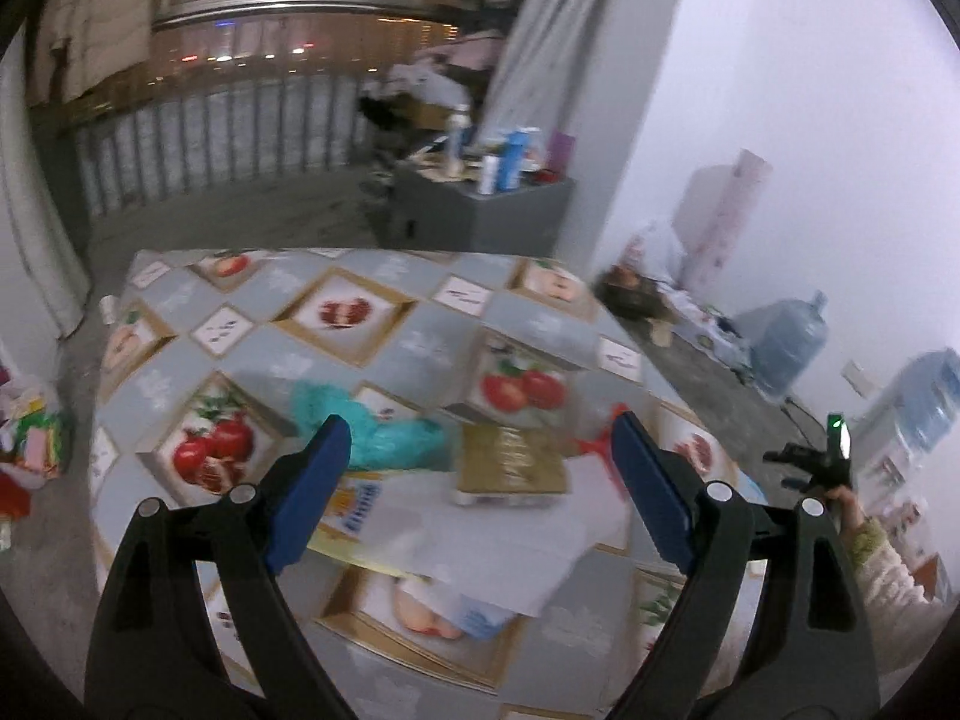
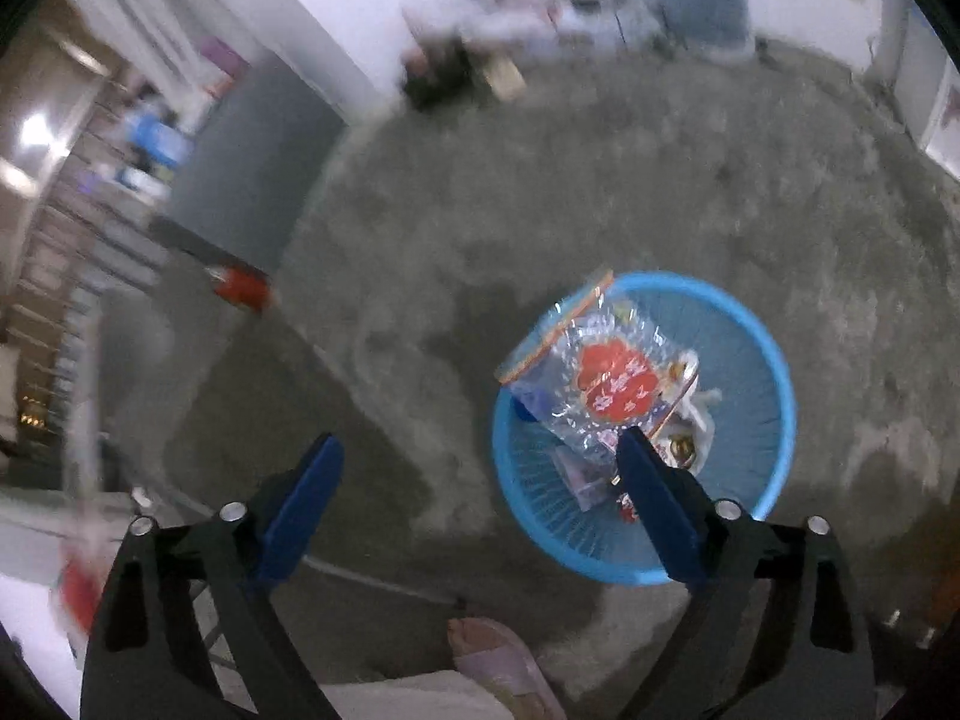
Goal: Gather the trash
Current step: 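Swing both open tools back over the table toward the remaining trash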
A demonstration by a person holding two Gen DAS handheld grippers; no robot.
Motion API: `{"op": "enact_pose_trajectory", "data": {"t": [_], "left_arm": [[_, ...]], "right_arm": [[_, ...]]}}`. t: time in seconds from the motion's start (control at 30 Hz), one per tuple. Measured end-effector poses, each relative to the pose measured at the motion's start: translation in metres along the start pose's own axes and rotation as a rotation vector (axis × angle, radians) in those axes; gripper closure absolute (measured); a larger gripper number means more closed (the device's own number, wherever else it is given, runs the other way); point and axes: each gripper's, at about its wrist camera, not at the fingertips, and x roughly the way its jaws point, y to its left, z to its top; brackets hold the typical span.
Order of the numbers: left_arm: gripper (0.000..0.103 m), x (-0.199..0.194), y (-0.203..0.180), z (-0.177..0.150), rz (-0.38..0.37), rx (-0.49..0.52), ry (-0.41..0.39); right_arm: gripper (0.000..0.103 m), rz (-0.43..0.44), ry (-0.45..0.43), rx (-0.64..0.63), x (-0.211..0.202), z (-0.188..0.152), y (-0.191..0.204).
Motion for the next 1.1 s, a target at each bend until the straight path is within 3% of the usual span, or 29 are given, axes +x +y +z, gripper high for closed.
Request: {"op": "enact_pose_trajectory", "data": {"t": [0.13, 0.27, 0.4, 0.5, 0.57, 0.77, 0.9, 1.1], "left_arm": [[0.019, 0.008, 0.016, 0.006, 0.063, -0.027, 0.016], [0.019, 0.019, 0.025, 0.009, 0.107, -0.050, 0.038], [0.019, 0.027, 0.028, 0.009, 0.135, -0.049, 0.063], [0.019, 0.029, 0.029, 0.008, 0.146, -0.056, 0.072], [0.019, 0.029, 0.031, 0.007, 0.143, -0.074, 0.078], [0.019, 0.030, 0.034, 0.006, 0.145, -0.086, 0.080], [0.019, 0.031, 0.033, 0.007, 0.121, -0.091, 0.074], [0.019, 0.025, 0.026, 0.006, 0.091, -0.090, 0.054]], "right_arm": [[0.033, -0.135, 0.030, 0.015, 0.062, 0.029, 0.006], [0.043, -0.232, 0.031, -0.093, 0.104, 0.044, 0.026], [0.049, -0.267, 0.042, -0.165, 0.134, 0.045, 0.029], [0.049, -0.253, 0.088, -0.119, 0.149, 0.039, 0.004], [0.049, -0.208, 0.089, -0.036, 0.146, 0.035, -0.025], [0.051, -0.291, 0.113, 0.140, 0.129, 0.015, -0.111], [0.051, -0.289, 0.076, 0.197, 0.104, 0.010, -0.137], [0.051, -0.260, -0.023, 0.192, 0.044, -0.002, -0.138]]}}
